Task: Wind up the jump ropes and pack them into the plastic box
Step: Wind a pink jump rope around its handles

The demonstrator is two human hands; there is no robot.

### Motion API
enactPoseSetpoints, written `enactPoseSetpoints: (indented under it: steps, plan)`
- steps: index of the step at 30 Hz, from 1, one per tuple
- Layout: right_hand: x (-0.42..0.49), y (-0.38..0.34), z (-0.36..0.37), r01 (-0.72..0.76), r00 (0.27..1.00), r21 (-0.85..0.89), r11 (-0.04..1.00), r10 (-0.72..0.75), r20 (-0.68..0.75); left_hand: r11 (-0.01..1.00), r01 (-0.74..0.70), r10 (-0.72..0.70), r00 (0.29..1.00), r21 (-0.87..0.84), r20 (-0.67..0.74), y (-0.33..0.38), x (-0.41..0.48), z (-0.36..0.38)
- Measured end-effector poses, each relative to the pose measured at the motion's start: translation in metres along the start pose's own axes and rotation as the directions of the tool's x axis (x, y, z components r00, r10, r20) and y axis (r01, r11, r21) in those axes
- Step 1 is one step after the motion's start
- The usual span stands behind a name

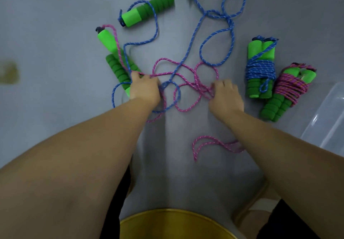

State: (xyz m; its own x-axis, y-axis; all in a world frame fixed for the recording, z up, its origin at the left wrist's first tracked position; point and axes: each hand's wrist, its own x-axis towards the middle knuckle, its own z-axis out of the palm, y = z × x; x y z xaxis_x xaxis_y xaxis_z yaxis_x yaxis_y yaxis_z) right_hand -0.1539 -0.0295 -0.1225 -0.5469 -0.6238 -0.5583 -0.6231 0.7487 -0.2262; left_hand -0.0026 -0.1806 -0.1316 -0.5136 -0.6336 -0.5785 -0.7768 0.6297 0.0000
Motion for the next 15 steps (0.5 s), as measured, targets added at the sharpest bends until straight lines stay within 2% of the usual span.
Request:
enactPoseSetpoints:
  steps: [1,2,4,5,7,9,10,11,12,14,15]
  plan:
    - [-0.002,-0.011,0.0,0.094,0.992,0.064,0.993,-0.088,-0.095,0.991,-0.101,0.103,0.994,-0.091,0.018,0.001,-0.003,0.0]
    - [-0.004,-0.023,0.001,0.203,0.973,0.106,0.973,-0.188,-0.131,0.96,-0.177,0.194,0.979,-0.218,0.06,0.003,-0.006,-0.001]
    - [-0.003,-0.049,0.008,0.364,0.931,0.144,0.92,-0.365,-0.019,0.899,-0.252,0.275,0.961,-0.359,0.015,0.006,-0.014,-0.007]
    - [-0.002,-0.059,0.013,0.389,0.91,0.16,0.907,-0.406,0.088,0.892,-0.238,0.227,0.971,-0.385,-0.074,0.005,-0.016,-0.01]
    - [0.002,-0.07,0.023,0.395,0.872,0.095,0.914,-0.405,0.275,0.89,-0.144,0.023,0.962,-0.434,-0.272,-0.005,-0.017,-0.016]
    - [0.002,-0.071,0.031,0.44,0.853,-0.089,0.894,-0.385,0.352,0.912,-0.047,-0.136,0.903,-0.408,-0.407,-0.024,-0.016,-0.018]
    - [0.001,-0.07,0.034,0.459,0.853,-0.153,0.875,-0.386,0.351,0.921,0.012,-0.193,0.882,-0.389,-0.43,-0.034,-0.016,-0.017]
    - [-0.001,-0.069,0.035,0.466,0.858,-0.192,0.864,-0.389,0.335,0.916,0.089,-0.258,0.878,-0.392,-0.403,-0.041,-0.015,-0.014]
    - [-0.002,-0.067,0.036,0.46,0.867,-0.206,0.864,-0.386,0.316,0.88,0.174,-0.332,0.892,-0.443,-0.308,-0.046,-0.013,-0.011]
    - [-0.004,-0.064,0.037,0.442,0.879,-0.2,0.874,-0.379,0.289,0.694,0.312,-0.425,0.905,-0.648,-0.019,-0.046,-0.01,-0.007]
    - [-0.004,-0.064,0.036,0.432,0.885,-0.196,0.88,-0.372,0.278,0.59,0.346,-0.437,0.897,-0.73,0.072,-0.046,-0.006,-0.005]
